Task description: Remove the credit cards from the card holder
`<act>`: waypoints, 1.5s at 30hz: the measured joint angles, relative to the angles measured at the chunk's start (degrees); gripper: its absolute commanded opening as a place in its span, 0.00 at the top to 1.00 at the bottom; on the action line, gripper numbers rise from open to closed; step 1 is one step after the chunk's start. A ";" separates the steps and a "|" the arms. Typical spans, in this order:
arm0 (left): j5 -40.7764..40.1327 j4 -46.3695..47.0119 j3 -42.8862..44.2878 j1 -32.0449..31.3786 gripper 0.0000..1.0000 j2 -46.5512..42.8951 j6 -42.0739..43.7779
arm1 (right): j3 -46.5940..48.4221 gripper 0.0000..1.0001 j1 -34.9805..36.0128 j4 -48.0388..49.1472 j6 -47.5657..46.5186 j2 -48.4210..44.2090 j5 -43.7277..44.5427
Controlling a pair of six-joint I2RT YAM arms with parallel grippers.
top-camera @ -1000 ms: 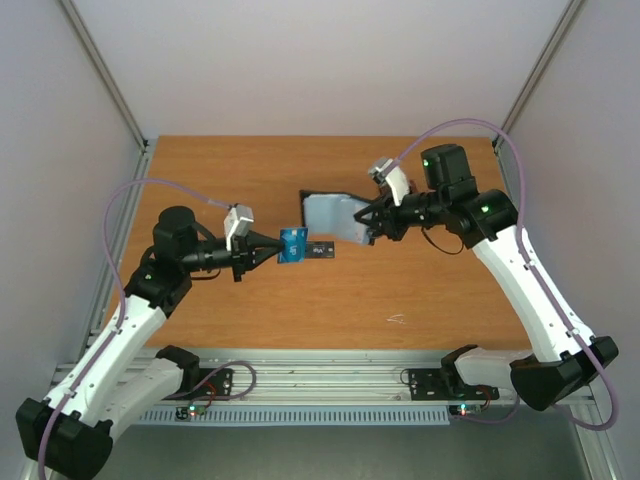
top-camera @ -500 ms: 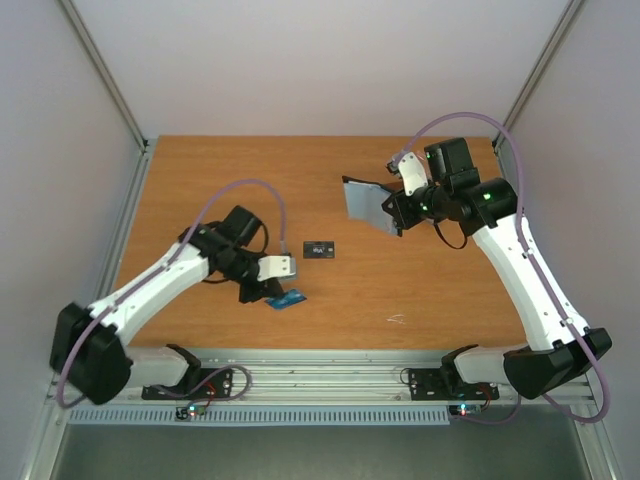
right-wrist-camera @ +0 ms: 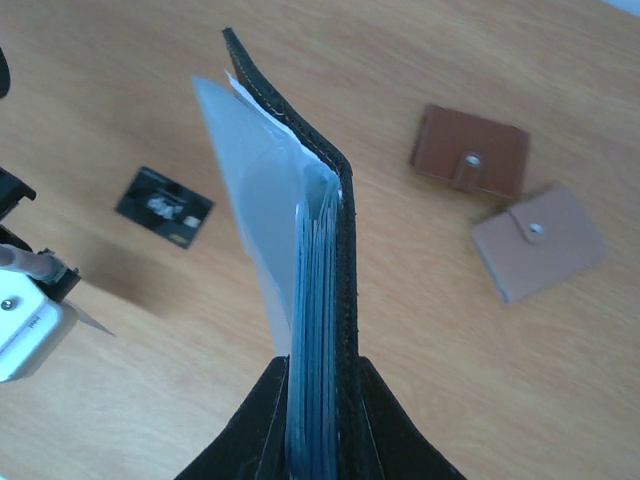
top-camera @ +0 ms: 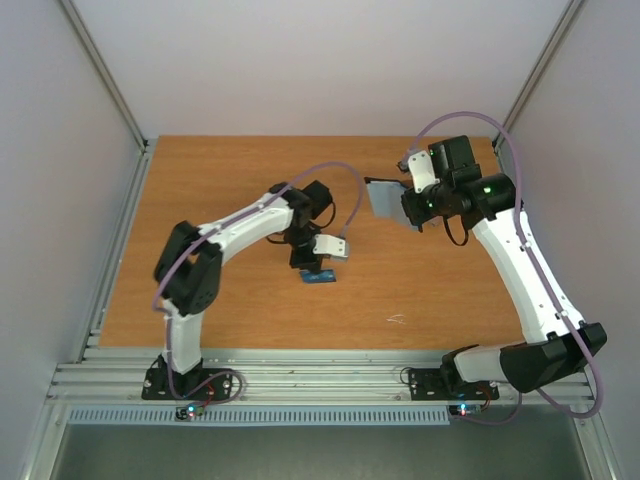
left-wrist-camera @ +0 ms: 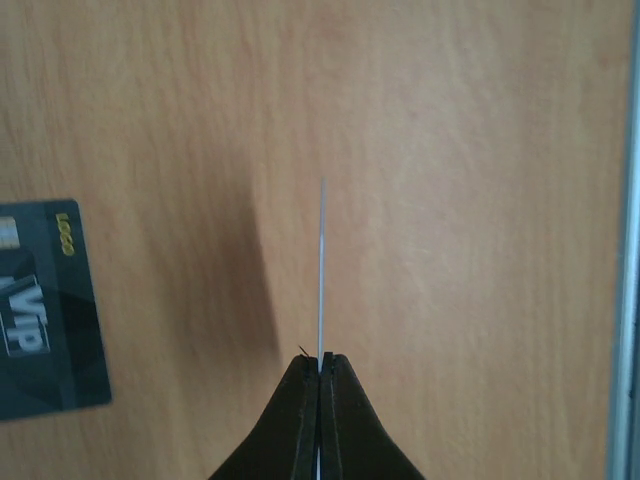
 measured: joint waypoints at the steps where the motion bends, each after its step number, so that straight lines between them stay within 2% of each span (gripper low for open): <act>1: -0.63 -1.18 3.15 -0.35 1.00 3.02 -0.55 | 0.04 0.96 -0.55 -0.11 -0.24 0.31 0.68; 4: -1.53 -3.69 9.35 -1.29 1.00 9.49 -2.10 | 0.24 0.96 -2.36 -0.31 -1.31 1.42 2.25; 8: -2.10 -6.71 11.39 -1.81 1.00 12.81 -3.74 | 0.24 0.96 -4.15 -0.35 -2.23 2.08 2.45; 16: -3.08 -10.56 11.74 -1.79 1.00 13.64 -3.23 | 0.79 0.96 -4.76 -0.35 -3.34 2.95 1.73; 29: -1.16 -8.20 12.39 -1.90 1.00 14.51 -5.42 | 0.79 0.96 -4.76 -0.33 -4.79 3.45 1.36; 45: -4.96 -7.43 12.31 -3.21 1.00 14.73 4.33 | 0.76 0.96 -4.76 0.13 -5.68 3.41 -0.04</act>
